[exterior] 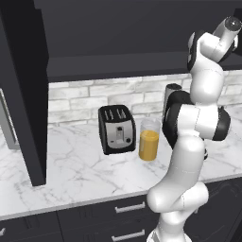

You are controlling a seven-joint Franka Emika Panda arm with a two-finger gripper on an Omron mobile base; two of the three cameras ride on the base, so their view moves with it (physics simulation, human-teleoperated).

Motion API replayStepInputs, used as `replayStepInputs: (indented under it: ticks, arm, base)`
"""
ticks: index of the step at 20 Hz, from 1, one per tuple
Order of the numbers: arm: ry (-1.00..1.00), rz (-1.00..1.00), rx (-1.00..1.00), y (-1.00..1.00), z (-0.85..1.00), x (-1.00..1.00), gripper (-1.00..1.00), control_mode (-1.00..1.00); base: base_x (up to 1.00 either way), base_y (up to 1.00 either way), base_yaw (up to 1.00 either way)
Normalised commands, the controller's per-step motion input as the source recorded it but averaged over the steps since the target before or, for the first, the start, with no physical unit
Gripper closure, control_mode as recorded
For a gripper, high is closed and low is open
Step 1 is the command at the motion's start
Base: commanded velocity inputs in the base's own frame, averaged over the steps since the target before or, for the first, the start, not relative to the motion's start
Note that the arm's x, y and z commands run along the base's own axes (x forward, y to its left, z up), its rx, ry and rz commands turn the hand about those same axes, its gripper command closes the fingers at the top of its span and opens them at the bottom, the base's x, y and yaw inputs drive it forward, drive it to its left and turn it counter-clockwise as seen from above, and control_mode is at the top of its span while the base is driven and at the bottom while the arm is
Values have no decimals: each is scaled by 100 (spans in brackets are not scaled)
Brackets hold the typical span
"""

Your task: There is a tray on the dining counter. Grab the cup, mug, and pitcher and place them on the tray. The pitcher may be placed next to the tray if it cannot fit the tray.

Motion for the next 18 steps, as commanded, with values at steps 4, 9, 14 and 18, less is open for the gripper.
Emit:
replayStepInputs:
  ticks: [4, 9, 14, 18]
  arm:
    - [0, 0, 0, 0, 0, 31, -100, -100]
    - [0, 0, 0, 0, 0, 24, -100, -100]
    - [0, 0, 0, 0, 0, 5, 100, -100]
    - [0, 0, 0, 0, 0, 0, 100, -100]
  base:
    - [0, 0, 0]
    - [0, 0, 0]
    - [0, 0, 0]
    - [0, 0, 0]
